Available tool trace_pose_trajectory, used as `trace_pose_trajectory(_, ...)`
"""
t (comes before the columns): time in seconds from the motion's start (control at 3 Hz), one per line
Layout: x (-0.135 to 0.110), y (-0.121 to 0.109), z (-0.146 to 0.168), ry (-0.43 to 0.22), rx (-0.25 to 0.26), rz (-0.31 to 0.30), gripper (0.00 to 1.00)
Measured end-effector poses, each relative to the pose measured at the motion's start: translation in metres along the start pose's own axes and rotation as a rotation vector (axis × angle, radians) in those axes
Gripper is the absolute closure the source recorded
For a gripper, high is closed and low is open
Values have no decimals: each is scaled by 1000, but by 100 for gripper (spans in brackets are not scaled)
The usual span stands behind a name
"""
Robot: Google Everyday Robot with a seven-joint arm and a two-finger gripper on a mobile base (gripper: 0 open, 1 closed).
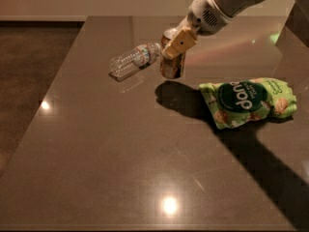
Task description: Pick orange can
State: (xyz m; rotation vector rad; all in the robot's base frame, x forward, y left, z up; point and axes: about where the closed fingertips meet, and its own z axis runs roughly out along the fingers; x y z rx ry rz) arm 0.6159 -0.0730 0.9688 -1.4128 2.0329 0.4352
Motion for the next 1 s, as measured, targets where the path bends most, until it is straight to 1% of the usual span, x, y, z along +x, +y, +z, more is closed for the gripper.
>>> trace_pose_trajectory(0.33, -30, 17, -26, -36, -3, -71, 100)
trace_pose_trajectory(0.67, -47, 28, -42, -48, -6, -122, 100)
trace_pose_trajectory(1.0, -47, 28, -43, -49, -5, -123, 100)
